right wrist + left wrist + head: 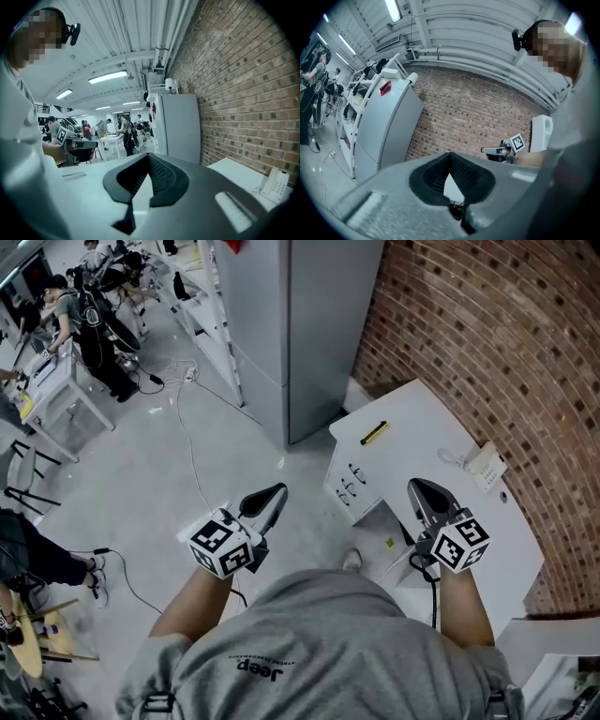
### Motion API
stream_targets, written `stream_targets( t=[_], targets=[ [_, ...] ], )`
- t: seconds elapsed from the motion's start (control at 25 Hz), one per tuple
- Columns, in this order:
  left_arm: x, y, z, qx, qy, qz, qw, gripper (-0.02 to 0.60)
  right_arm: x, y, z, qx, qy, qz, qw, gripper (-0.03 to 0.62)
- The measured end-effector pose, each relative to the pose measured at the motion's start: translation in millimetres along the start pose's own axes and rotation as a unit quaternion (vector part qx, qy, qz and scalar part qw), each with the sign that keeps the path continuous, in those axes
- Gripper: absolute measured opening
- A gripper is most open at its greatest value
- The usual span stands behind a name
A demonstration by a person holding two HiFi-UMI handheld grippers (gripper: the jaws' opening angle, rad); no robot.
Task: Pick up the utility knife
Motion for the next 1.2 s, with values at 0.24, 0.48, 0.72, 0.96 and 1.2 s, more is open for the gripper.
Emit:
stream_targets(
  t=[0.24, 0.48, 0.72, 0.96, 1.2],
  targets=[
    [41, -2, 27, 0.002, -0.027, 0.006, 0.9996, -0.002, 41, -1, -51, 0.008, -0.025, -0.002, 1.0, 0.009],
    [108, -9, 55, 0.008, -0.071, 0.001, 0.9975, -0.002, 90, -5, -126, 0.013, -0.067, -0.006, 0.998, 0.009],
    [193, -20, 77, 0.001, -0.102, -0.009, 0.9948, -0.003, 131, -14, -216, 0.013, -0.097, -0.003, 0.995, 0.009],
    [228, -27, 100, -0.004, -0.115, -0.002, 0.9933, -0.002, 166, -13, -254, 0.022, -0.11, 0.001, 0.994, 0.009],
    [226, -49, 146, 0.0, -0.084, -0.008, 0.9964, -0.002, 192, -26, -252, 0.016, -0.068, -0.009, 0.998, 0.009]
  ],
)
Point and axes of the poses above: the fingertips, and each gripper's own axes: x forward along the fingers, z to its left, y out of its underside, the point moved 1 cm from there along -x, backward along the fingers, and after that the axes turned 3 degrees about -x, right-handed, at the moved point
